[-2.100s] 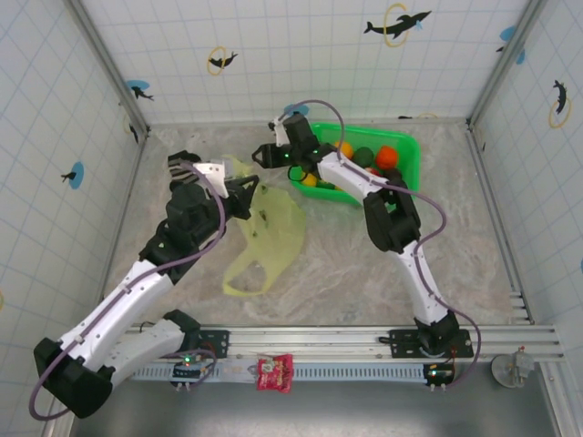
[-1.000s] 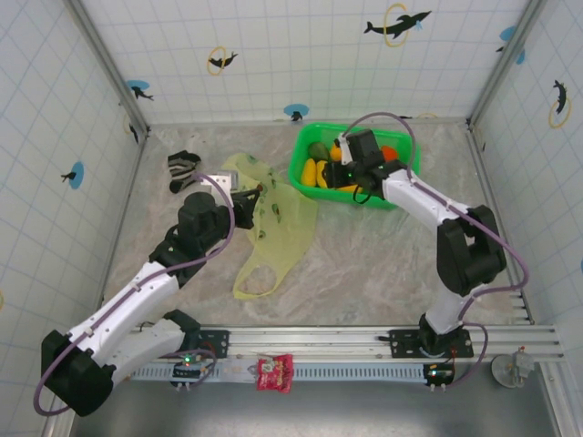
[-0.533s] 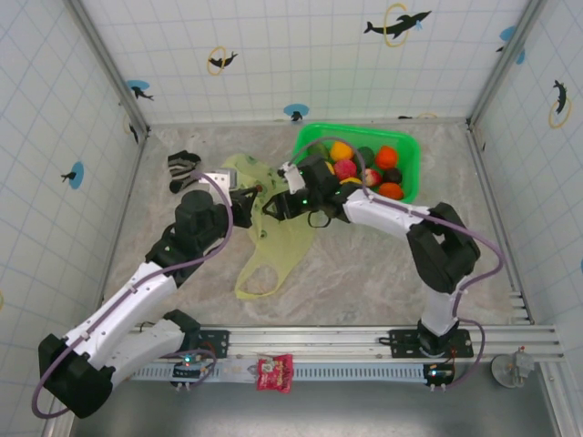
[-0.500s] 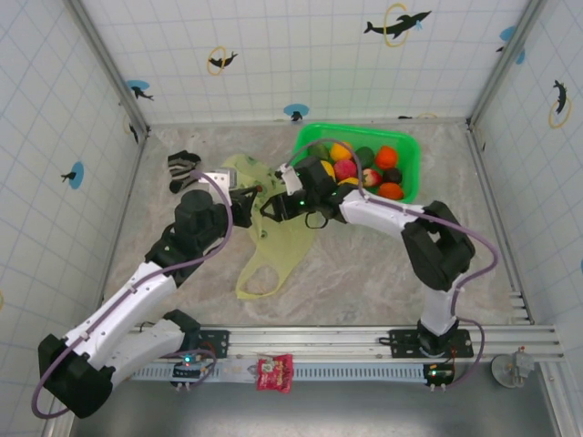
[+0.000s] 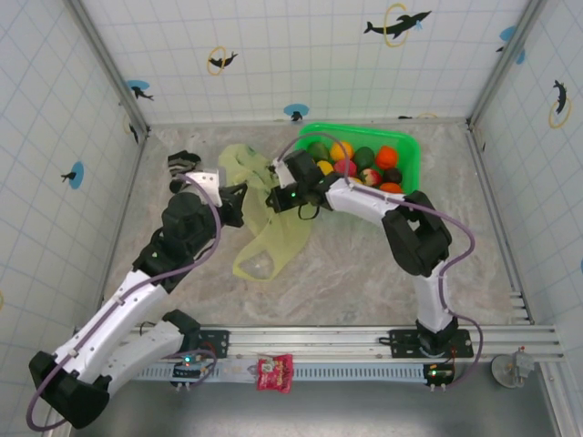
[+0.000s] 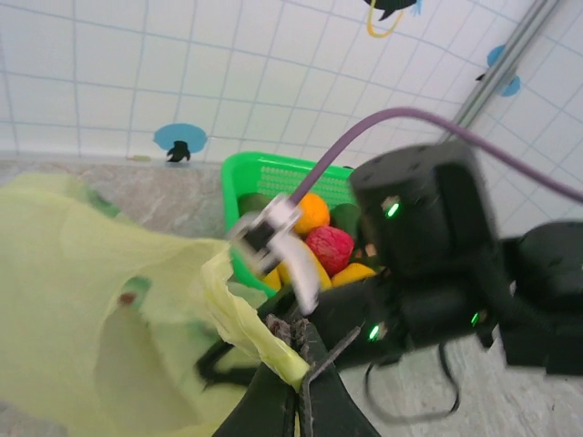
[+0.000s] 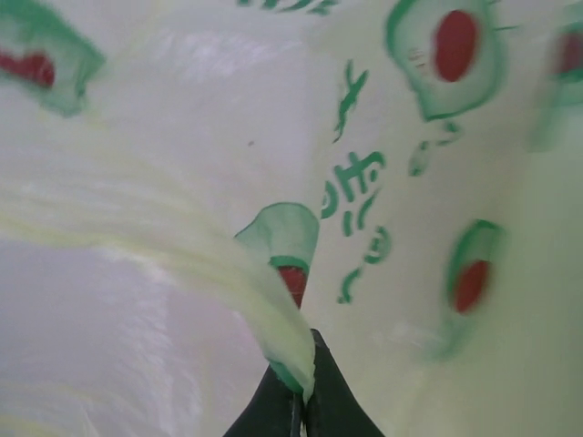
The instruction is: Place the fake fruits into the plastic bag and tie a complex knot
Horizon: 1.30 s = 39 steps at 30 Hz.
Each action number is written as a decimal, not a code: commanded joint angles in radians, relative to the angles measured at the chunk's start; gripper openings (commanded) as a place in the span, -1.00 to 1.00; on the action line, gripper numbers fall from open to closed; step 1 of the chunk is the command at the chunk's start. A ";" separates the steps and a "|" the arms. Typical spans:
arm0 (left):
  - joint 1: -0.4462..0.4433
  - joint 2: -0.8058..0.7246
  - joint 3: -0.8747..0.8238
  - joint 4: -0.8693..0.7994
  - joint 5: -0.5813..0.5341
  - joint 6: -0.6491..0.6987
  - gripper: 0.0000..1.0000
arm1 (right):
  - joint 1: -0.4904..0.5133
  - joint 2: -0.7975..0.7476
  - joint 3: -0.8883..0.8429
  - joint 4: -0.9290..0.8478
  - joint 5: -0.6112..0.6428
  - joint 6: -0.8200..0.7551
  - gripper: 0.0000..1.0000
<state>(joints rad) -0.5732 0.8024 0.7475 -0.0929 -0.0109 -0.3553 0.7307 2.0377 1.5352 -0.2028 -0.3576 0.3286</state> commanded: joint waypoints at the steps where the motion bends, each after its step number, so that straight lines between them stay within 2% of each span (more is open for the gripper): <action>1: -0.001 -0.073 -0.079 -0.099 -0.080 -0.023 -1.00 | -0.081 -0.084 0.113 -0.099 -0.017 -0.072 -1.00; 4: -0.001 -0.136 -0.128 -0.187 -0.207 -0.064 -1.00 | -0.132 -0.103 0.169 -0.148 -0.088 -0.099 -1.00; 7: 0.001 -0.168 -0.126 -0.281 -0.340 -0.089 -1.00 | -0.177 -0.116 0.196 -0.198 -0.075 -0.127 -1.00; 9: 0.001 -0.177 -0.111 -0.296 -0.369 -0.089 -1.00 | -0.196 -0.123 0.197 -0.213 -0.086 -0.143 -1.00; 11: 0.001 -0.171 -0.087 -0.274 -0.352 -0.072 -1.00 | -0.195 -0.122 0.214 -0.235 -0.107 -0.173 -1.00; 17: 0.000 -0.139 0.054 -0.194 -0.220 0.025 -1.00 | -0.182 -0.118 0.261 -0.204 -0.154 -0.193 -0.98; 19: -0.001 -0.143 0.089 -0.155 -0.109 0.053 -1.00 | -0.183 -0.095 0.310 -0.196 -0.152 -0.181 -0.98; 23: -0.001 -0.135 0.143 -0.072 0.138 0.065 -1.00 | -0.184 -0.006 0.444 -0.198 -0.225 -0.142 -0.96; 27: -0.003 -0.096 0.194 -0.030 0.309 0.048 -1.00 | -0.183 0.076 0.530 -0.169 -0.299 -0.073 -0.93; 30: -0.003 -0.087 0.195 0.009 0.359 0.026 -1.00 | -0.182 0.101 0.535 -0.136 -0.361 -0.028 -0.90; 37: -0.002 -0.029 0.102 0.048 0.401 -0.042 -1.00 | -0.179 0.125 0.479 -0.152 -0.317 -0.030 -0.88; 39: -0.002 -0.014 0.075 0.073 0.428 -0.053 -1.00 | -0.178 0.134 0.464 -0.164 -0.318 -0.028 -0.77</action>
<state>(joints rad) -0.5732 0.7734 0.8585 -0.0799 0.3405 -0.3691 0.5518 2.1407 2.0266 -0.3603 -0.6853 0.2867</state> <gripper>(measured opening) 0.047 0.101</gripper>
